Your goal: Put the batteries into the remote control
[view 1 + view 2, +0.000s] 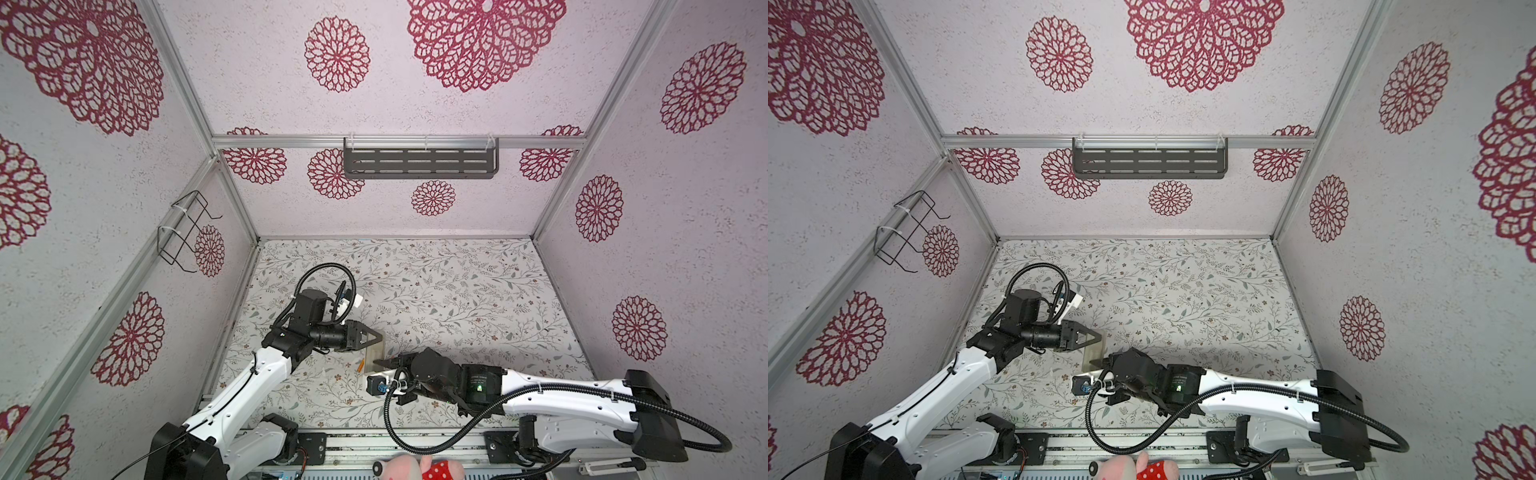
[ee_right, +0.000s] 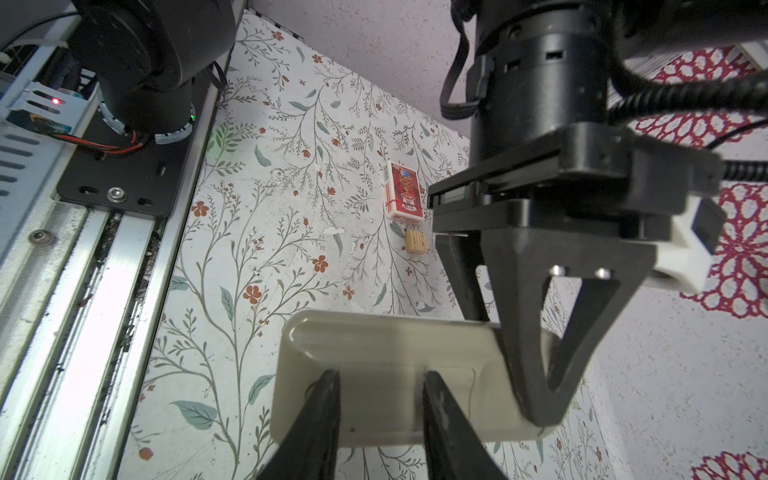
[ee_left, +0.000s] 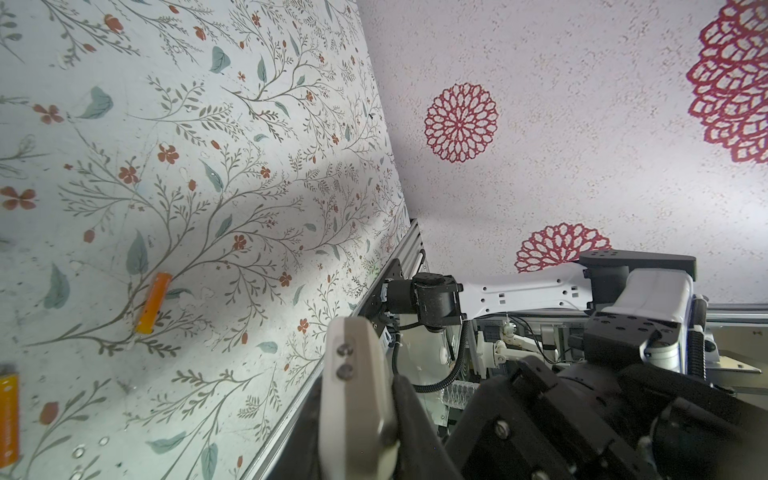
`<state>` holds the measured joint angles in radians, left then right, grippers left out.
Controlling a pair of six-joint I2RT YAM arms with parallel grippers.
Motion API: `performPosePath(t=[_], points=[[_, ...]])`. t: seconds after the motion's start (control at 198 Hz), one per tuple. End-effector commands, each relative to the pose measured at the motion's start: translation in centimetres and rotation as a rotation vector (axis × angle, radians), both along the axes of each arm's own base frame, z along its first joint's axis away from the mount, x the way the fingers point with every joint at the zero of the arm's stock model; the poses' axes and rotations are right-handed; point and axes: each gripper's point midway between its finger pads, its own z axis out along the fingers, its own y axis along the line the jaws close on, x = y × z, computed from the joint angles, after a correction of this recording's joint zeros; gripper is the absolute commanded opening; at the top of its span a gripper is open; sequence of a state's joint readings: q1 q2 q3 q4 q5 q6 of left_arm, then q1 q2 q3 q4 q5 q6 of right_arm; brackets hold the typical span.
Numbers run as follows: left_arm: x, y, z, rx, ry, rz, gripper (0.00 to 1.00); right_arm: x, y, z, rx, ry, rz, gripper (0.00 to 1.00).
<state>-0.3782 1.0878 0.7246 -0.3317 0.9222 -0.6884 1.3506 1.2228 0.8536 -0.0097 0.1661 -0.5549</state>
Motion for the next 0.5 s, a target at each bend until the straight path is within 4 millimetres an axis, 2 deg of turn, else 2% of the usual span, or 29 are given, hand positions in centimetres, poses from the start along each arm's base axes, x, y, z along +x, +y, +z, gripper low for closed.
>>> performPosePath(t=[0.0, 0.5], points=[[-0.11, 0.03, 0.57, -0.022, -0.023, -0.013, 0.00, -0.26, 0.26, 1.02, 0.016, 0.031, 0.006, 0.36], [-0.04, -0.07, 0.36, -0.021, -0.019, -0.021, 0.00, -0.28, 0.23, 1.06, 0.024, 0.047, 0.014, 0.36]])
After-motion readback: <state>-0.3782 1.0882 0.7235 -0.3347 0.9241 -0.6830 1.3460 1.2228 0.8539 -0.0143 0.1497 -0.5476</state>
